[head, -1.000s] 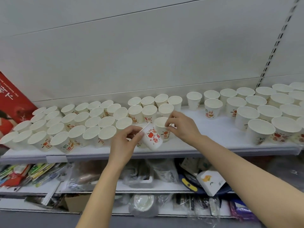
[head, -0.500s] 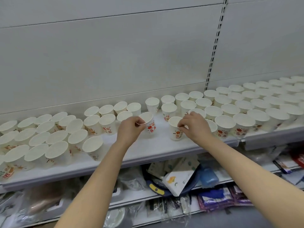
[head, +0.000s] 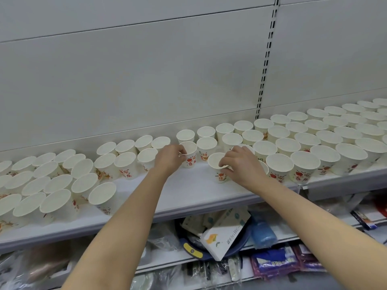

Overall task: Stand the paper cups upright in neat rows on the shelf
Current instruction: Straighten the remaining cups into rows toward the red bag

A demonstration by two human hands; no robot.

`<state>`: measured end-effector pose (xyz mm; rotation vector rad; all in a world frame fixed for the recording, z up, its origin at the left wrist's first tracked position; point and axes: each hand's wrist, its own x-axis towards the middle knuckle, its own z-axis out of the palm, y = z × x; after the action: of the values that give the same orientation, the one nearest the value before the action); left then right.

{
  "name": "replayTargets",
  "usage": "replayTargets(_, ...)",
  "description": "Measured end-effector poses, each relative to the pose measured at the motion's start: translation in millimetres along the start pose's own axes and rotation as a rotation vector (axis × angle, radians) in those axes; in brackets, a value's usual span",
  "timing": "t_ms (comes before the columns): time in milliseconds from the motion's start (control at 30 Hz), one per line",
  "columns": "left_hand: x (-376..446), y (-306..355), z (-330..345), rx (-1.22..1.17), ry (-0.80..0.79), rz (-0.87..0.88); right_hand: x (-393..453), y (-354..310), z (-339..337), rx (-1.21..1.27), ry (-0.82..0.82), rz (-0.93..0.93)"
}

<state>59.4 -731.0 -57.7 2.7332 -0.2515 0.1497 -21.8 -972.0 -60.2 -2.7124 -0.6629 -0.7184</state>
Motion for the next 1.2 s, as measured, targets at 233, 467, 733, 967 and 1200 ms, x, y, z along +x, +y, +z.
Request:
replayTargets(233,5.5,-2.4,6.3,0.016,-0.001,0.119,33.0,13.6,-2.5,0.011,0.068,0.030)
replayTargets(467,11.1,-2.0,5.9,-0.027,-0.015,0.128,90.1,14.7,10.6,-0.093,-0.213,0.112)
replayTargets(733,8.3,-1.6,3.9,0.013,0.000,0.119,98.1,12.6,28.2,-0.178,-0.260,0.172)
replayTargets(967,-6.4,3.5,3.7,-0.016,0.068,0.109,95.8,13.8,27.7,-0.186,-0.265,0.140)
replayTargets(1200,-85.5,-26.1,-23.4,0.020,0.337,-0.013,93.7,-6.3,25.9,-0.070,-0.012,0.042)
